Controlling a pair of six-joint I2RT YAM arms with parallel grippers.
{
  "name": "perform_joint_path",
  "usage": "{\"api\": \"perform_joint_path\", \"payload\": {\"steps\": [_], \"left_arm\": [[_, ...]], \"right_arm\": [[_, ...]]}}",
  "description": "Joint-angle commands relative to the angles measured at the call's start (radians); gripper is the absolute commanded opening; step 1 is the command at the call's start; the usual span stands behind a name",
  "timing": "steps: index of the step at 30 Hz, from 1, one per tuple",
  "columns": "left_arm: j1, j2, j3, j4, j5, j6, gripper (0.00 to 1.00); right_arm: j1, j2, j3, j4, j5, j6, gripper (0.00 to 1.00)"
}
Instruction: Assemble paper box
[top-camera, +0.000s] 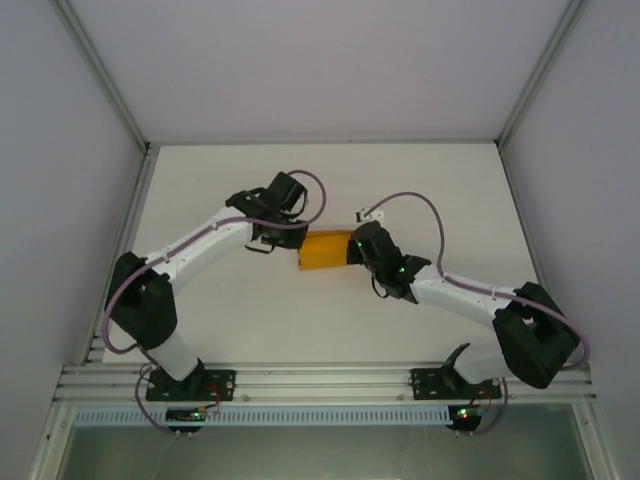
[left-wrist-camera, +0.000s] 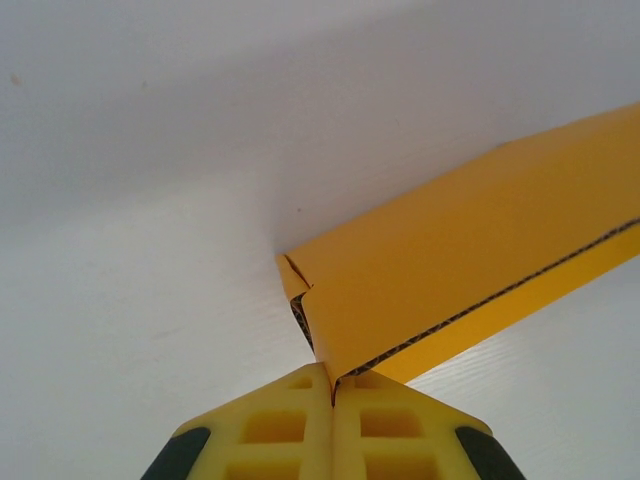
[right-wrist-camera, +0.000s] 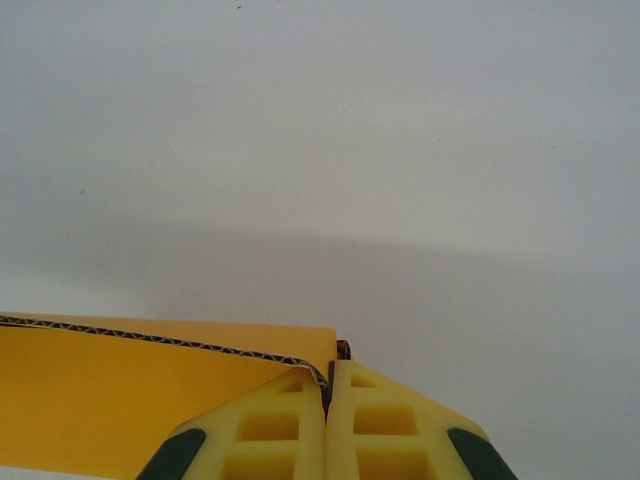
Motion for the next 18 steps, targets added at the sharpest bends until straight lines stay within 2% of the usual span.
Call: {"api": "perform_joint_path", "payload": {"steps": [1,4,11,13,16,18], "left_arm": [[0.031,0.002,-0.035,0.039,0.177,-0.15,0.0],[0.049,0.009,-0.038,0.04,0.213,-0.167,0.0],[0.044,0.052,-0.061,0.008,0.197,-0.158,0.0],[0.032,0.061,-0.062,-0.04,0.139,-0.131,0.0],[0.0,0.058,-0.073,-0.101,-0.005,-0.076,0.0],[-0.013,0.055,-0.087,-0.109,-0.038,-0.057,0.0]], "right_arm": [[0.02,0.034,-0.02,-0.182,-0.038,0.035,0.0],[0.026,0.035,-0.016,-0.191,-0.033,0.046,0.0],[0.036,0.035,-0.015,-0.201,-0.007,0.049,0.0],[0.039,0.033,-0.018,-0.199,-0.002,0.04,0.0],[0.046,0.031,-0.036,-0.177,0.008,0.029,0.0],[0.046,0.033,-0.043,-0.166,0.005,0.029,0.0]]}}
